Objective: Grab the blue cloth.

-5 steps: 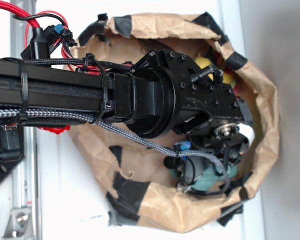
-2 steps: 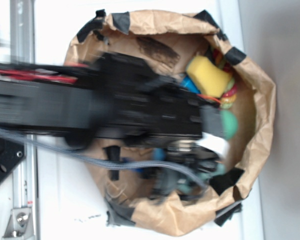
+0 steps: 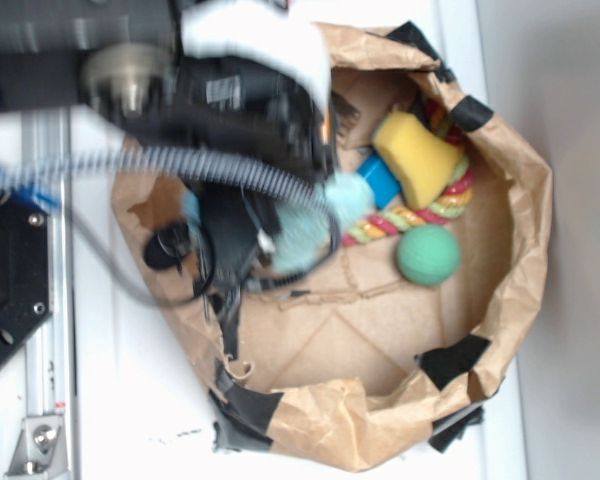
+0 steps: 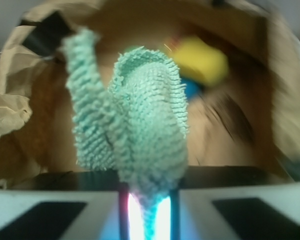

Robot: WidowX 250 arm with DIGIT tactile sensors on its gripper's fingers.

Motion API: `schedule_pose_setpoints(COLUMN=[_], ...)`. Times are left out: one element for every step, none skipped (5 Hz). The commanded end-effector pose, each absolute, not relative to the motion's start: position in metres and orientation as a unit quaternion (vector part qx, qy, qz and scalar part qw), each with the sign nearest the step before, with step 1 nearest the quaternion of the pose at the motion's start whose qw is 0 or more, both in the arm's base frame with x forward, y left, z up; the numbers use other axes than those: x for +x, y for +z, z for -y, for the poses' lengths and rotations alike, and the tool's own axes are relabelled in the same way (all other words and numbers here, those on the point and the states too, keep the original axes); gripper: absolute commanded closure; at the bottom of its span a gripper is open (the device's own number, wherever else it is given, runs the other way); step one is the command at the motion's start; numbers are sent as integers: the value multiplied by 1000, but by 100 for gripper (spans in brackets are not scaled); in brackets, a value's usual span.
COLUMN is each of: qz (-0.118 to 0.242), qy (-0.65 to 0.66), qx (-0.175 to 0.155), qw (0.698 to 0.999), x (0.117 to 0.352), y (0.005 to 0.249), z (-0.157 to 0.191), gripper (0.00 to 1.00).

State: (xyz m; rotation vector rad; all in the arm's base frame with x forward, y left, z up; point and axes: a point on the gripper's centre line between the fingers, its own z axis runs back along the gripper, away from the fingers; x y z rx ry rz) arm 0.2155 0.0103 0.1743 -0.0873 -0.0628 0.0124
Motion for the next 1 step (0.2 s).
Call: schedule_pose_setpoints(qz=[15], qy=[44], qx=[-29], qw=[998], x=[219], y=[208], z=[0], gripper=[100])
